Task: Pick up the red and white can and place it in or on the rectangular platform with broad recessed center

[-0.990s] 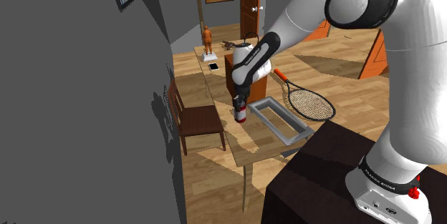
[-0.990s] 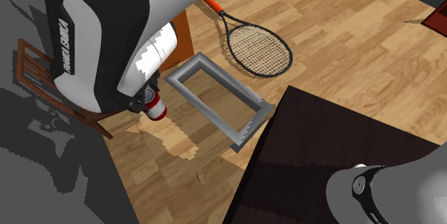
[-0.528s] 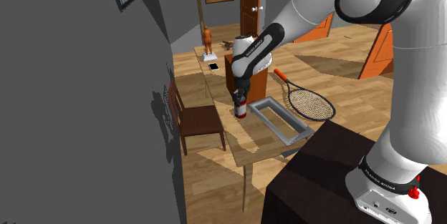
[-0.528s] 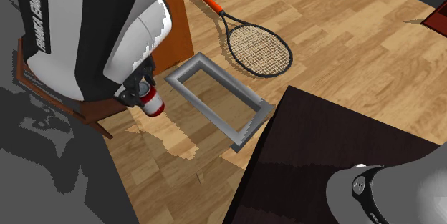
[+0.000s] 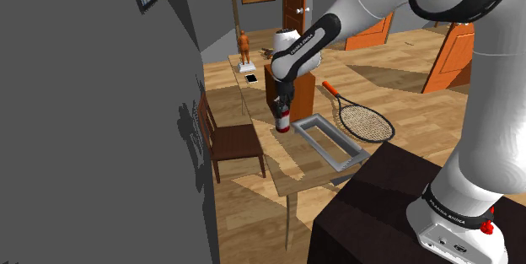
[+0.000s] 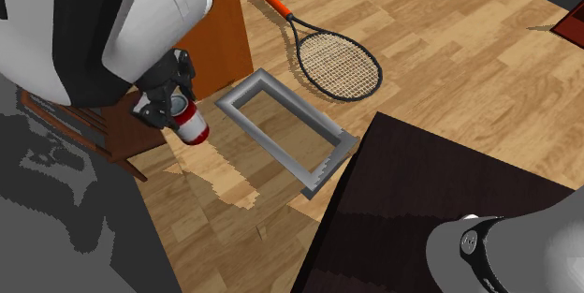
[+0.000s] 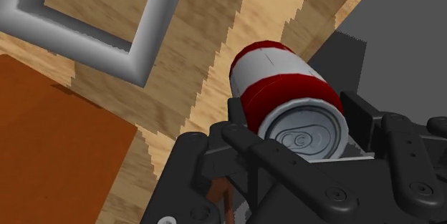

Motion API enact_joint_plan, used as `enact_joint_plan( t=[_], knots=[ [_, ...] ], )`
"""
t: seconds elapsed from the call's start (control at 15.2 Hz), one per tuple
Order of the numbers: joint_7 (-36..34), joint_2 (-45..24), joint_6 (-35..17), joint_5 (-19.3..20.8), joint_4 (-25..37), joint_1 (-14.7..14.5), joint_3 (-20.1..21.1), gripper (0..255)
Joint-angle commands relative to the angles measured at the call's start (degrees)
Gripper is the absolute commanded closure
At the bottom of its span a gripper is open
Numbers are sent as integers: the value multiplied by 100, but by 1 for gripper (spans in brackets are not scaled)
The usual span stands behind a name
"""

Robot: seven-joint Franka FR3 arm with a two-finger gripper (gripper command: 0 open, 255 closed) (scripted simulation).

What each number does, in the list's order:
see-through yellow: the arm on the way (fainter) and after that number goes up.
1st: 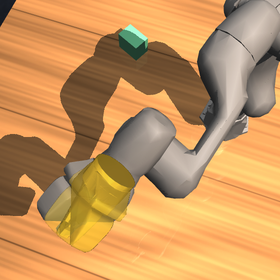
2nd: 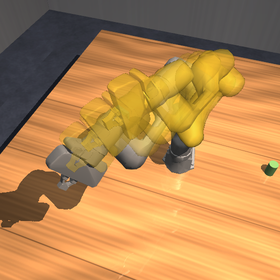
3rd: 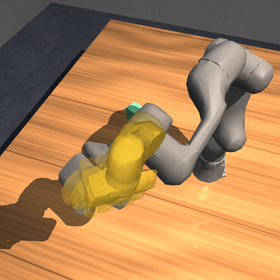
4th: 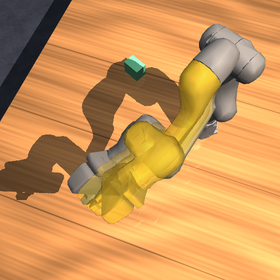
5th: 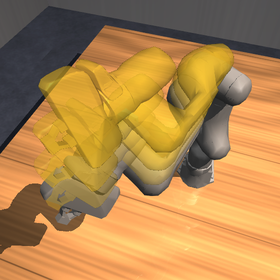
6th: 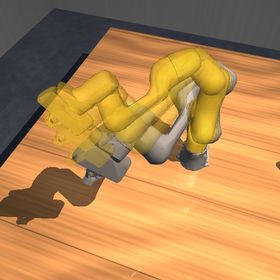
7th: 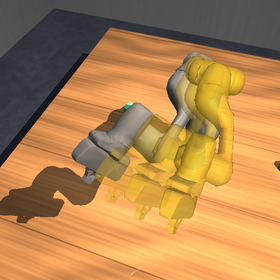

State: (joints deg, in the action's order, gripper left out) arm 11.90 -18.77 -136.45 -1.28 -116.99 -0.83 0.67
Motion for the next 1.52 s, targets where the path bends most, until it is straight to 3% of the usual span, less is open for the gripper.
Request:
enact_joint_plan(
  t=[0.0,1.06,1.45],
  knots=[
    [13,74,78,-2,5,10,-4,255],
    [1921,2275,13,21,-2298,1108,-833,255],
    [1992,1911,-479,-68,-2431,1098,-838,255]
  ],
)
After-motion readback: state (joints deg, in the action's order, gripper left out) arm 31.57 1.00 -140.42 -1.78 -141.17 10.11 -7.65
